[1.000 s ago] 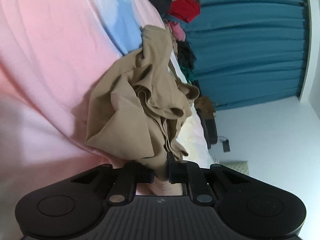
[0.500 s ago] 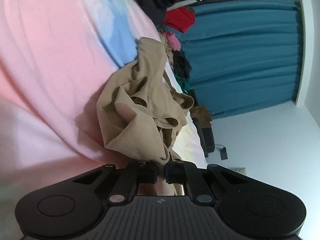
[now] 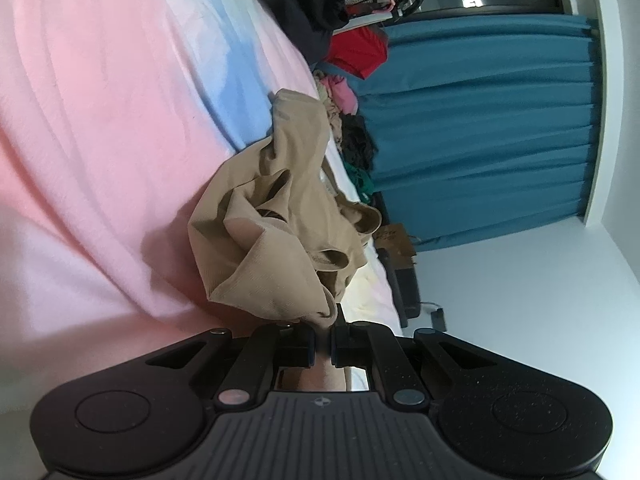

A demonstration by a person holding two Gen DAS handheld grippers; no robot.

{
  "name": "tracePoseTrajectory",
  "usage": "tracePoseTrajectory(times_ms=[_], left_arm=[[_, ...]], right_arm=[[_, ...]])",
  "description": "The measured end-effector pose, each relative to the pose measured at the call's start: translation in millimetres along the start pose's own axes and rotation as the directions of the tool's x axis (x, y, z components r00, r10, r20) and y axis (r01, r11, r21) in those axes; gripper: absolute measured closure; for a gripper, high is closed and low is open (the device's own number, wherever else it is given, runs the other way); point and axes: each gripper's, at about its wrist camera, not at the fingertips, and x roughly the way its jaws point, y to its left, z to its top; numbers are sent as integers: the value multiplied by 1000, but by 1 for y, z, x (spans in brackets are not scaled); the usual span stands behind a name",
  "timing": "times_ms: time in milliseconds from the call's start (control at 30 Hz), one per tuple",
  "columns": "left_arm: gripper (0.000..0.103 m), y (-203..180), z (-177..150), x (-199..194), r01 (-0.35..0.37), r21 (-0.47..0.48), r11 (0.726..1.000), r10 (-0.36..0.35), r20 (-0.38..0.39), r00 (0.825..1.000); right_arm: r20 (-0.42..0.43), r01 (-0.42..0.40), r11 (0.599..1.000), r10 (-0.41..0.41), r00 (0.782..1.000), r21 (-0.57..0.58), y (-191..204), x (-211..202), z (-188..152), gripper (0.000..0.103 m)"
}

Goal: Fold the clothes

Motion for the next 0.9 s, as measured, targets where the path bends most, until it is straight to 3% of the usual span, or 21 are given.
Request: tracePoseTrajectory(times_ms=[67,133,367,400,433,600,733,900], left_arm=[[96,-1,1,0,9,4,1000,-9,5,1000],[96,-2,1,-1,14,10,1000,-14,10,1000],[96,-3,0,-5,10,18,1000,-10,17,1000],[96,-3,0,-5,9,19,1000,-9,18,1000],[96,-3,0,-5,7,20,1000,-8,19,1000],[96,-8,0,-8,12,23,1000,-12,29,1000],[96,-12,-1,-10,16,26,1000,-17,38,999],[97,-26,-3,-20,30,37,999,-33,68,997]], right_arm=[[38,23,1000,-23,999,16,-3,-4,3,20],[61,33,999,-35,998,33,-6,-6,7,33],[-4,40,999,-40,999,-7,2,2,-1,34],[10,43,999,-43,999,-15,3,-1,0,36],[28,50,998,-50,998,-26,5,-2,0,47],[72,72,995,-67,995,-64,8,-2,7,77],[101,79,987,-66,993,-140,18,-6,8,83],[136,23,974,8,991,-225,45,-22,6,86]])
